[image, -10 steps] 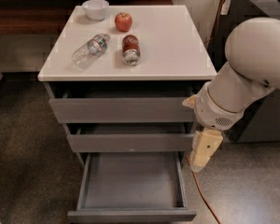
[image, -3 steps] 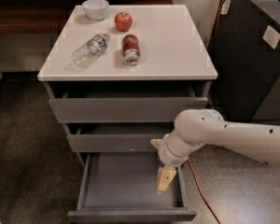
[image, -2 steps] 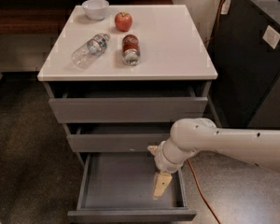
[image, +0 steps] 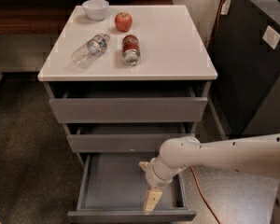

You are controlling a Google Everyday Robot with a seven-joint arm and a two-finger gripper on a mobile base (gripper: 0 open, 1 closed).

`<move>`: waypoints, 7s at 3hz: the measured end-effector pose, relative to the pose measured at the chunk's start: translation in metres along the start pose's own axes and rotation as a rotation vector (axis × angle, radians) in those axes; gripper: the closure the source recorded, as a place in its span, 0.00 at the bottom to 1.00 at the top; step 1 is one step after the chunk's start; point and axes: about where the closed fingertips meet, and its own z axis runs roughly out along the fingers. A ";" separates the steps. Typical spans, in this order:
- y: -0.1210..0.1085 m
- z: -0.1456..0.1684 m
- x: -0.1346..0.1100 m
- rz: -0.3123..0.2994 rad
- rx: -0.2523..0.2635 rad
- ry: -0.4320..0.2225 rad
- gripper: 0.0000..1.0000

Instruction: Close bottom drawer

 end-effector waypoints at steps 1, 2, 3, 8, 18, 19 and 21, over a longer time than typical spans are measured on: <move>0.005 0.021 0.000 -0.013 -0.019 -0.003 0.00; 0.007 0.049 0.012 -0.025 -0.020 0.030 0.00; 0.007 0.052 0.012 -0.025 -0.018 0.038 0.00; -0.011 0.164 0.055 -0.116 0.031 0.119 0.00; 0.014 0.306 0.067 -0.108 0.098 -0.141 0.32; 0.006 0.301 0.074 -0.088 0.114 -0.133 0.63; -0.010 0.288 0.081 -0.077 0.147 -0.115 1.00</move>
Offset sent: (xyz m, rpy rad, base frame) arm -0.0069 0.0110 -0.0594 -0.0037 0.0240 0.0271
